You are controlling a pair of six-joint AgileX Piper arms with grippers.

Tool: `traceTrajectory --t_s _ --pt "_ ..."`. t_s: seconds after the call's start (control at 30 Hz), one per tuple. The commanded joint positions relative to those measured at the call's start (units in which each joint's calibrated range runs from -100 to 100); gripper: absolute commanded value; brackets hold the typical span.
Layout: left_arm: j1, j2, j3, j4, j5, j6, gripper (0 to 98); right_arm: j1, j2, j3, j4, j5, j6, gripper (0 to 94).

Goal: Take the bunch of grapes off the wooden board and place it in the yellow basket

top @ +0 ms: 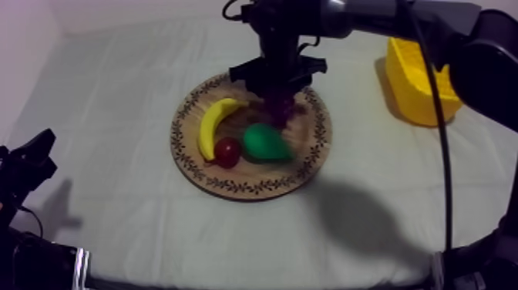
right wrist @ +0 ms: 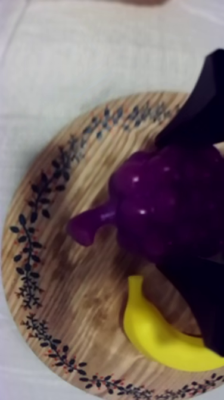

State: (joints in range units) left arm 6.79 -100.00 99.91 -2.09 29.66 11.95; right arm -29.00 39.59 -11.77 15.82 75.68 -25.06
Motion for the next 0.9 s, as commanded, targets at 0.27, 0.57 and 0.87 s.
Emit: traceTrajectory --t_s 0.27,0.57,0.87 --pt "-0.02 0.00 -0.02 0.01 0.01 -0.01 0.1 0.75 -11.25 5.11 3.16 3.07 0.80 33.3" --pt "-0.02 0.00 -0.02 0.01 0.01 -0.01 0.1 5.28 -20.81 8.13 4.93 3.95 2.93 32.8" --pt "-0.02 0.00 -0.02 0.01 0.01 -0.01 0.1 12.15 -28.40 11.52 6.84 0.78 6.21 32.8"
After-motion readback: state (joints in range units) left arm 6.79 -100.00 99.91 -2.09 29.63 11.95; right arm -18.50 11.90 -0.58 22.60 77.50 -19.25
